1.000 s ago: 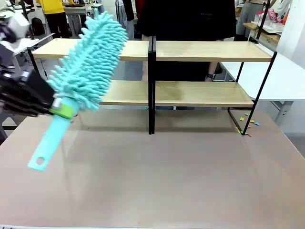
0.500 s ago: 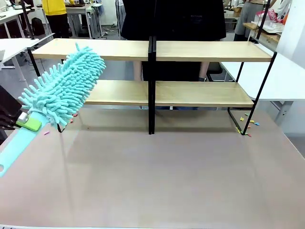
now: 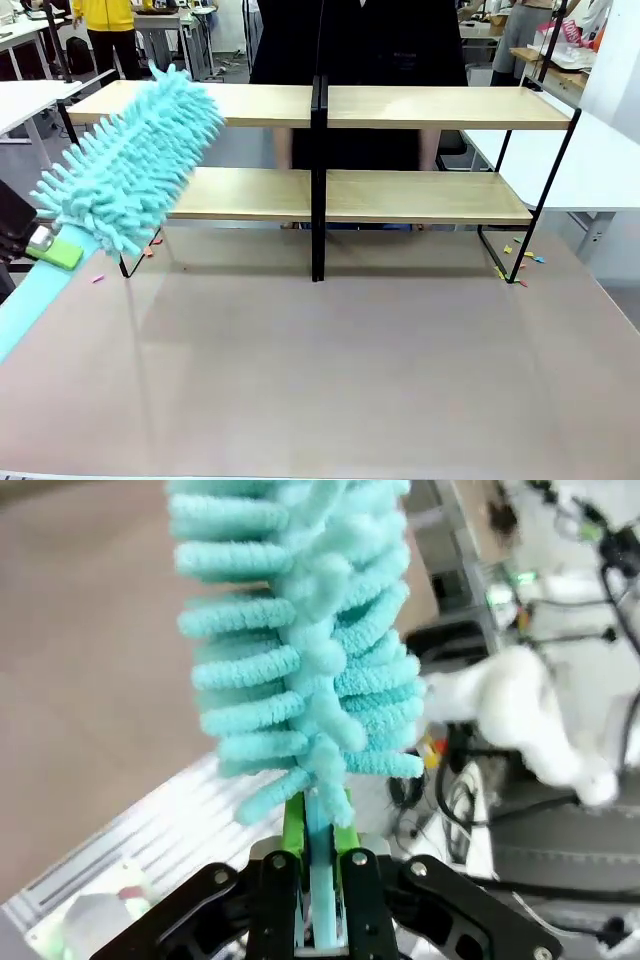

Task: Clean the shelves.
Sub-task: Clean another randomly selected level of the Shelf with the Duster.

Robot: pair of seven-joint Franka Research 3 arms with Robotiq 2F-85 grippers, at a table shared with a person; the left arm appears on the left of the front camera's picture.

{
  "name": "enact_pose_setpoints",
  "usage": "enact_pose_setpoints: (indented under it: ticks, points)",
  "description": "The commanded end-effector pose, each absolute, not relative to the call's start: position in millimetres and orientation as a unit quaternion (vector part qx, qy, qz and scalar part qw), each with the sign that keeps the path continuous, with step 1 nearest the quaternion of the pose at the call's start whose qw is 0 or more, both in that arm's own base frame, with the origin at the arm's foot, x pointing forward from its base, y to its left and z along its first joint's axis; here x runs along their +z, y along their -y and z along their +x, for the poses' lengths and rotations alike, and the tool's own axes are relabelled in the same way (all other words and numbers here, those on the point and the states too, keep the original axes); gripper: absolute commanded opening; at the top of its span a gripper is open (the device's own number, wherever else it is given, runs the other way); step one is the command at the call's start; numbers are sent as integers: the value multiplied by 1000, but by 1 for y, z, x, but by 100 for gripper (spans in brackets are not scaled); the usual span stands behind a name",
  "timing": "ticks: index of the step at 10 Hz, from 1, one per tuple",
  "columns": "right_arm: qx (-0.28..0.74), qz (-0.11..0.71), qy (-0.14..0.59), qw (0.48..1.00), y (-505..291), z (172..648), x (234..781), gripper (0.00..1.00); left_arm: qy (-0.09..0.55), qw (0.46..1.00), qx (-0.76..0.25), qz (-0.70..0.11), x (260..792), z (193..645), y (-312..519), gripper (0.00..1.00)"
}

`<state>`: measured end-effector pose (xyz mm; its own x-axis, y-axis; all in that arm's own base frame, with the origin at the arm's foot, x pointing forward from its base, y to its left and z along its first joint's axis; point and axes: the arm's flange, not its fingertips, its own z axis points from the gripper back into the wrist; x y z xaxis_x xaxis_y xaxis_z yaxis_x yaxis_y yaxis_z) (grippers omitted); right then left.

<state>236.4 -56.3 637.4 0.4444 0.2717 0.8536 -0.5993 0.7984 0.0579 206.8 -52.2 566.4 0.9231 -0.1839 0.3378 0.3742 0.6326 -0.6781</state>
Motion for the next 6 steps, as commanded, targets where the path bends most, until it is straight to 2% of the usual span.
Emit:
enact_pose_setpoints:
  ticks: [1,3,6]
  points:
    - [267,179,460,827,57,237,636,100,35,851,-261,-454,593,228,22,12]
    - [267,179,460,827,57,237,636,100,24,838,-300,-455,621,238,-38,12]
    - [267,179,460,827,57,237,636,100,22,847,-311,-431,646,225,-101,12]
